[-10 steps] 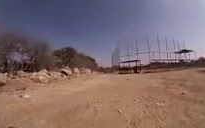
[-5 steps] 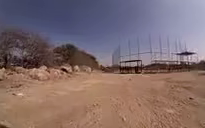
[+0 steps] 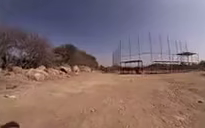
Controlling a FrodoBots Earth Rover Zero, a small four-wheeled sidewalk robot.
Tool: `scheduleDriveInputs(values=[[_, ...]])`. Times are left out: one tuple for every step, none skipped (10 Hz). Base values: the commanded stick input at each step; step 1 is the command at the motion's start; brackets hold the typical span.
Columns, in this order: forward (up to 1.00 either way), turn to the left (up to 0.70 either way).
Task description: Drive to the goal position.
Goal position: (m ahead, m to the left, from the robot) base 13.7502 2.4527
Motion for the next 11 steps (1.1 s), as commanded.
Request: scheduleDriveInputs(values=[[0.50, 0.00], [0.50, 0.00], [0.50, 0.00], [0.50, 0.00], [0.50, 0.00], [0.50, 0.00], [0.50, 0.00], [0.50, 0.00], [0.50, 0.00], [0.50, 0.00], [0.50, 0.00]])
